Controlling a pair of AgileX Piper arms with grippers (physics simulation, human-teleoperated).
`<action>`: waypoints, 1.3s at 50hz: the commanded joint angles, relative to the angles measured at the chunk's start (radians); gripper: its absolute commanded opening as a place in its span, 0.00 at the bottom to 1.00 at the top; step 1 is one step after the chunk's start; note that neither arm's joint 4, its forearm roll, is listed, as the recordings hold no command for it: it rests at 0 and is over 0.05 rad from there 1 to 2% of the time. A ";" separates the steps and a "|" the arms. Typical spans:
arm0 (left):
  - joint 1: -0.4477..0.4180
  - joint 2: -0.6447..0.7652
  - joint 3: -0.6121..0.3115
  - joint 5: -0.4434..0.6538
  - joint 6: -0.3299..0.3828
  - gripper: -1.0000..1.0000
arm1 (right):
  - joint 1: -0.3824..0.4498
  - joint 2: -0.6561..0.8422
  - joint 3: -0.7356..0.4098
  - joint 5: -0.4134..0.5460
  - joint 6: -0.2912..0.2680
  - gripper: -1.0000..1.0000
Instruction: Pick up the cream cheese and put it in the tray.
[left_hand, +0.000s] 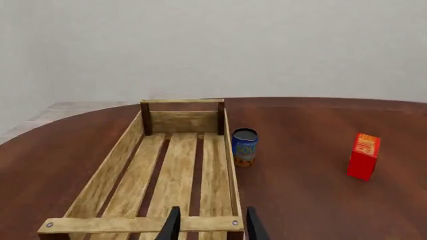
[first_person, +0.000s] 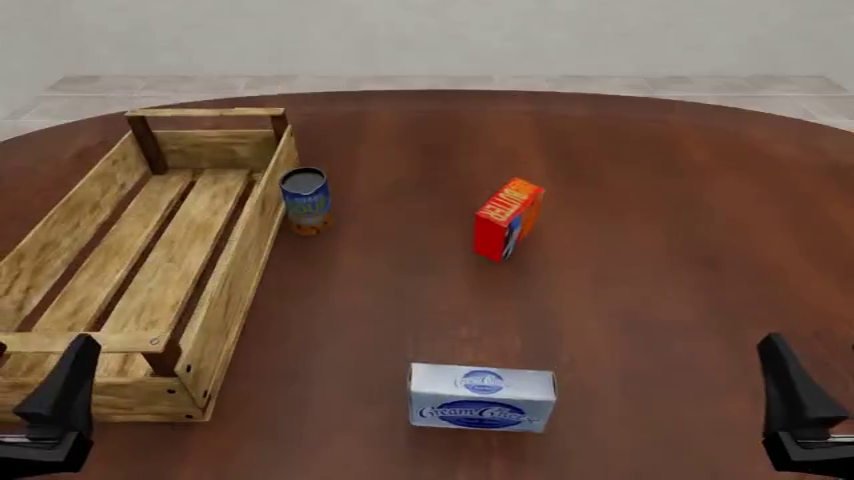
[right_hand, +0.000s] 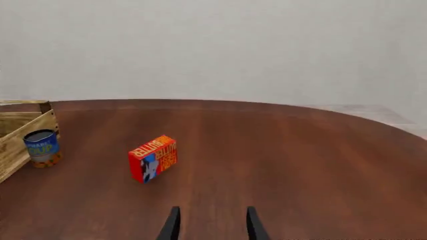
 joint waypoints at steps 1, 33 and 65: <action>0.001 0.001 -0.016 0.016 -0.015 1.00 | 0.002 0.004 -0.002 0.005 0.008 1.00; -0.153 -0.005 -0.256 0.244 -0.013 1.00 | -0.002 0.005 -0.002 0.006 0.006 1.00; -0.460 0.430 -0.361 0.083 0.059 1.00 | -0.002 0.004 -0.002 0.006 0.007 1.00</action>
